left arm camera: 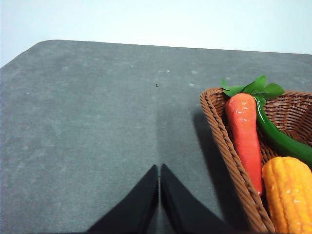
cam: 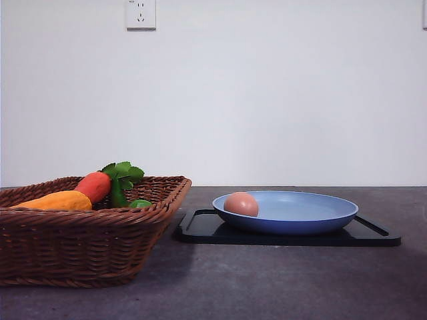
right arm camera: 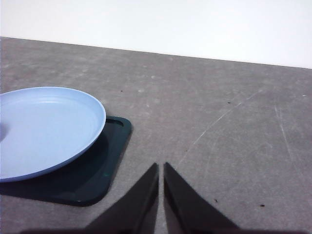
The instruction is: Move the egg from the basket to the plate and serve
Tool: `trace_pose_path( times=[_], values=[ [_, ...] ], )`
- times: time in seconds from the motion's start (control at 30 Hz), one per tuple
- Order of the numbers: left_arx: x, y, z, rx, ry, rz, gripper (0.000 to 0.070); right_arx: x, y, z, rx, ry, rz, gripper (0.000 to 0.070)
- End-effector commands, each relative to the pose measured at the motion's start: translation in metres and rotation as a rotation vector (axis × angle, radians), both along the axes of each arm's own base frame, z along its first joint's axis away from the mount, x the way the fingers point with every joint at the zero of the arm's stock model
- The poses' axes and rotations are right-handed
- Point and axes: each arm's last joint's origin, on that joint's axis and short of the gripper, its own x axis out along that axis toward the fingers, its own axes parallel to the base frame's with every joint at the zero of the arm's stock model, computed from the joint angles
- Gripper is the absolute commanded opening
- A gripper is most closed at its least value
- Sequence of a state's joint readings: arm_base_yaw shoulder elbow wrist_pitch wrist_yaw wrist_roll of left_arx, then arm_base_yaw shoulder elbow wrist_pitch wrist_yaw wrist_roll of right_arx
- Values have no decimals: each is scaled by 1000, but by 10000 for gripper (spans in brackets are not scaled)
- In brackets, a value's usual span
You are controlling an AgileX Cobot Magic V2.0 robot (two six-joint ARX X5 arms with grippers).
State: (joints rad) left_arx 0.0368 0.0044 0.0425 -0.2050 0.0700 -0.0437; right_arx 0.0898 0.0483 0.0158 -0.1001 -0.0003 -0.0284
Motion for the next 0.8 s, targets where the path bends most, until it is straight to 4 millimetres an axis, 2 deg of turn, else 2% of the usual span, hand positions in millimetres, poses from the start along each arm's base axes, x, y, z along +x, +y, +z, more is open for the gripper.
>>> trace_pose_path(
  times=[0.0,0.77],
  values=[
    [1,0,-7,-2,24,3,0,0,0,-1,13,-3,-3,0],
    [1,0,-7,-2,24,3,0,0,0,-1,13,-3,-3,0]
  ],
)
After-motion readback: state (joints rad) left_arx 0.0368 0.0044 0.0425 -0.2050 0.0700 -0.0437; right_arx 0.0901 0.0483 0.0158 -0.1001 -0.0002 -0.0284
